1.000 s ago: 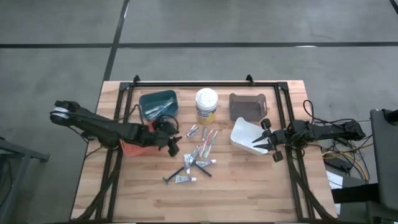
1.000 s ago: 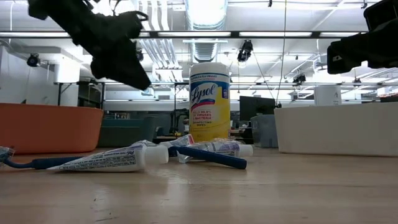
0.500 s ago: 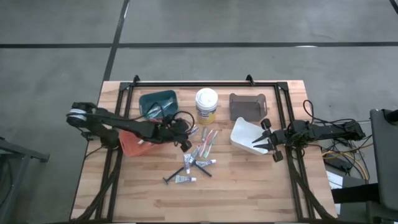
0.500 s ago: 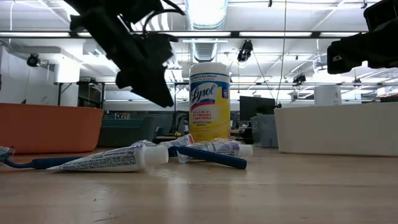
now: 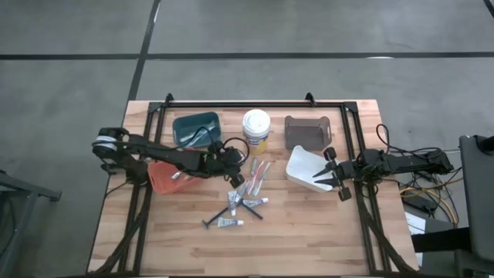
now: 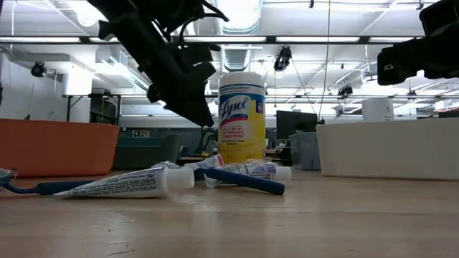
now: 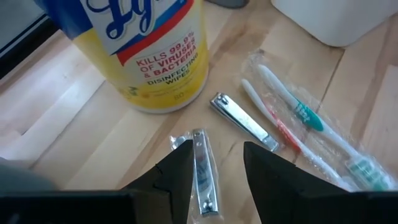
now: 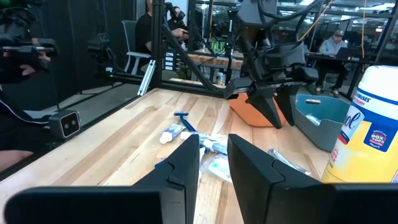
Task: Pick & Place Travel size toiletries
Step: Put the left nail cutter into the orange bin
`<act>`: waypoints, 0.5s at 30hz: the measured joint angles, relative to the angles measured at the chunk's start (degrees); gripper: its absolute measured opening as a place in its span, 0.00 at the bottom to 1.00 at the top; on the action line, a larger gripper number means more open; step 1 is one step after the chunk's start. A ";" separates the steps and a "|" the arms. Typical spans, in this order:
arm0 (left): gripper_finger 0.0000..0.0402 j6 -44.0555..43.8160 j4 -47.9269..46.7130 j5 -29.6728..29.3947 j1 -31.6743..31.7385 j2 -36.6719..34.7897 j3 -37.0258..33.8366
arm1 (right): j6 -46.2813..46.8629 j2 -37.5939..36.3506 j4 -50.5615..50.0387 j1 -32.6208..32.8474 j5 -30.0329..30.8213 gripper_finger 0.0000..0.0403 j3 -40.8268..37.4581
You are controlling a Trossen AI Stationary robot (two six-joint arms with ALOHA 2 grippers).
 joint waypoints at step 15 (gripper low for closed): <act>0.59 -0.01 0.69 0.00 2.26 0.01 0.00 | 0.00 0.00 0.00 0.00 0.02 0.17 0.00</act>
